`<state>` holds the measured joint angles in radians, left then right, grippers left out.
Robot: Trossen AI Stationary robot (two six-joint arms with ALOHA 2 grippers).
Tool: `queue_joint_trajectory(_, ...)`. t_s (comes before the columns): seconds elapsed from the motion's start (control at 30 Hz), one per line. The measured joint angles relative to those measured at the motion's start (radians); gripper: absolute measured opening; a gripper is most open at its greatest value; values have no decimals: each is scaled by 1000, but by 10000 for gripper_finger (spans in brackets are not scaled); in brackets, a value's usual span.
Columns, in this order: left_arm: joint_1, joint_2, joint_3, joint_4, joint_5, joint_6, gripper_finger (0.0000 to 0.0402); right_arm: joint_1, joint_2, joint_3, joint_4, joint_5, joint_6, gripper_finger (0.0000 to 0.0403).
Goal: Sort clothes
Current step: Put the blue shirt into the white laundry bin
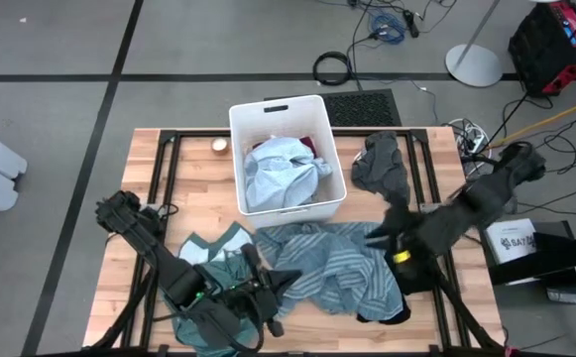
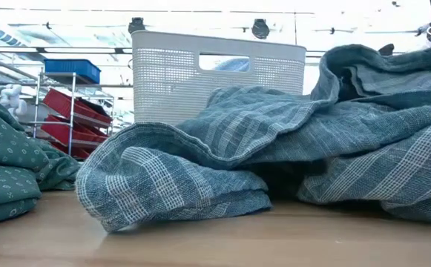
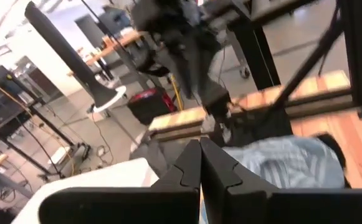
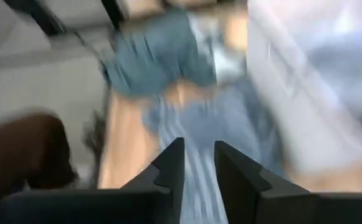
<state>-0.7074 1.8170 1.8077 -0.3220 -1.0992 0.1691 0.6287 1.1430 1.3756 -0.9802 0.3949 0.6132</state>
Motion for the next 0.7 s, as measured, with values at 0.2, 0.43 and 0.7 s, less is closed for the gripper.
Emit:
queue_joint_trajectory(0.2,20,5,-2,-164,71,-176,0,28,59,-256,115,-11,87,111)
queue_joint_trajectory(0.43,44,16,-2,-186,145,-191,0,19,159,-363,321,-53,-108,150)
queue_joint_trajectory(0.7,70,16,-2,-188,164,-191,4,18,306,-344,375,-9,-271,169)
